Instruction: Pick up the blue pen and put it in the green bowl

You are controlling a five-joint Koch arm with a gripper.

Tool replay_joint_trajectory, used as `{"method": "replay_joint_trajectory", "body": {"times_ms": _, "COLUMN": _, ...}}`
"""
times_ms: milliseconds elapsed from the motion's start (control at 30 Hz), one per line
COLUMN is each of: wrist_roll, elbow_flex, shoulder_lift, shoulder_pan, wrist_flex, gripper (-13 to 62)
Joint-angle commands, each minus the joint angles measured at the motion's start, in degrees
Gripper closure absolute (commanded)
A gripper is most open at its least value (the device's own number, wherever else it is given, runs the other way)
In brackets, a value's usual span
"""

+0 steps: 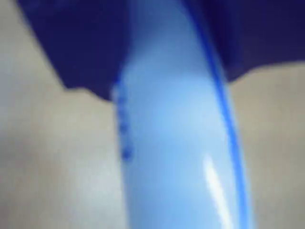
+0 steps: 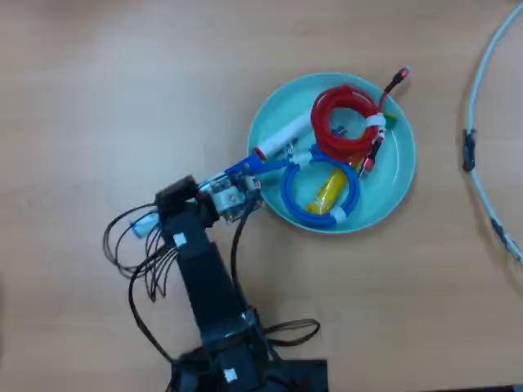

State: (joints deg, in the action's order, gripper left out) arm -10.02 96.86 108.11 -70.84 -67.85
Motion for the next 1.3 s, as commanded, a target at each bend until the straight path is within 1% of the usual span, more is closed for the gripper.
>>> {"method": "replay_joint_trajectory", "body": {"times_ms": 0, "wrist_roll": -0.1, "elbow_flex": 0.3, "shoulder_lift": 2.2, "shoulder_pan": -3.1, "wrist_flex": 14.5, "gripper": 55.1}}
{"method": "replay_joint_trajectory", "body": {"times_ms": 133, "wrist_roll": 0.1, "elbow_flex": 6.9, "shoulder_lift": 2.2, "shoulder_pan": -7.9, "wrist_flex": 29.4, "gripper": 55.2}}
{"method": "replay_joint_trajectory", "body": {"times_ms": 200, "wrist_roll": 0.2, "elbow_flex": 9.1, "shoulder_lift": 2.2, "shoulder_pan": -9.4, "wrist_flex": 33.3, "gripper": 55.2}}
{"method": "replay_joint_trajectory", "body": {"times_ms": 667, "wrist_roll": 0.2, "elbow_flex": 9.9, "shoulder_lift": 2.2, "shoulder_pan": -30.2, "wrist_flex": 34.0, "gripper": 55.0}}
{"method": "replay_joint_trajectory", "body": {"times_ms": 967, "wrist_roll": 0.2, "elbow_flex": 8.4, "shoulder_lift": 1.9, "shoulder_pan": -39.5, "wrist_flex": 35.1, "gripper": 54.5}}
{"method": "replay_joint_trajectory", "body": {"times_ms": 1067, "wrist_roll": 0.2, "elbow_flex": 7.5, "shoulder_lift": -1.3, "shoulder_pan": -40.4, "wrist_flex": 36.7, "gripper": 54.8}}
{"method": "replay_joint_trajectory", "body": {"times_ms": 1267, "wrist_roll": 1.0, "elbow_flex": 0.9, "shoulder_lift": -11.7, "shoulder_pan": -40.1, "wrist_flex": 36.8, "gripper": 55.1}}
